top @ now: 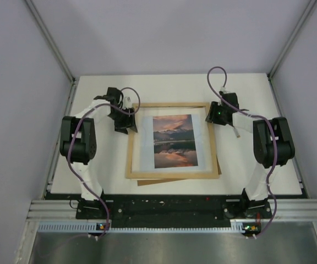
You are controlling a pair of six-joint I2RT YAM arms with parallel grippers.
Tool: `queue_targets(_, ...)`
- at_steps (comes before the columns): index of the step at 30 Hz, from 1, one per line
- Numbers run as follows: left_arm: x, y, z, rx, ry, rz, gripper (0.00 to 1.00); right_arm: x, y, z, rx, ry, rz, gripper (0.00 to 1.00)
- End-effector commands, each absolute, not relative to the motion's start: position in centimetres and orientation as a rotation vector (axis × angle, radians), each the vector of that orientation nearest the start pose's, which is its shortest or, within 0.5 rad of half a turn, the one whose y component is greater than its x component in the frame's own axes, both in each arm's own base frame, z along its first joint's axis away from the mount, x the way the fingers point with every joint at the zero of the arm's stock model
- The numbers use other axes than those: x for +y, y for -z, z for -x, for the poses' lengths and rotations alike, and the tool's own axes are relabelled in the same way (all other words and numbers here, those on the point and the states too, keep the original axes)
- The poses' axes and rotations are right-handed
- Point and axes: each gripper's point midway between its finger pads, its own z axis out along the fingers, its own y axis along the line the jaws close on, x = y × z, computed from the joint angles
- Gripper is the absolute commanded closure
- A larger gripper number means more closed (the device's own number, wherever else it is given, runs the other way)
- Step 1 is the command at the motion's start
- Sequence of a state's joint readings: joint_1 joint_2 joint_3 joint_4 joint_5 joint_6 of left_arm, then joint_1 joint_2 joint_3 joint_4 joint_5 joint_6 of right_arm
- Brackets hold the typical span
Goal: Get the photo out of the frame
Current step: Turn over the photo frame at the center of the board, then pick up the photo frame item from the photo frame.
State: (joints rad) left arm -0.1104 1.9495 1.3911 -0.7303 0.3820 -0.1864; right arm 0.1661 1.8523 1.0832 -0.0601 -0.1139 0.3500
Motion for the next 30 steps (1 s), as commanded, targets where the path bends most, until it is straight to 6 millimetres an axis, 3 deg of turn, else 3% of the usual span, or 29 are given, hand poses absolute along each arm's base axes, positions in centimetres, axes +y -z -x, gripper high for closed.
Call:
queue_targets(1, -10.9, -4.7, -39.1, 2.836, 0.36, -0.011, 0.39, 10.3, -3.2, -42.4, 2.478, -0.302, -0.119, 0.53)
queue_targets(8, -11.2, -4.0, -39.3, 2.847, 0.229, -0.064, 0.46, 10.1, -2.4, -41.1, 2.524, -0.252, -0.068, 0.55)
queue_targets(10, -11.4, -4.0, -39.3, 2.853, 0.222, -0.078, 0.54, 10.1, -2.2, -40.9, 2.531, -0.248, -0.065, 0.62)
queue_targets(16, -11.9, -3.4, -39.2, 2.876, 0.216, -0.114, 0.65, 11.2, -2.5, -40.9, 2.536, -0.268, -0.019, 0.83)
queue_targets(18, -11.8, -3.4, -39.3, 2.881, 0.208, -0.118, 0.75, 11.9, -2.8, -40.9, 2.538, -0.275, -0.001, 0.91)
queue_targets(23, -12.1, -5.3, -40.1, 2.85, 0.228, -0.134, 1.0, 13.3, -6.1, -42.1, 2.505, -0.274, 0.038, 1.0)
queue_targets(30, -13.2, -11.4, -41.3, 2.73, 0.326, -0.202, 1.0, 16.1, -14.4, -43.6, 2.38, -0.319, 0.103, 1.0)
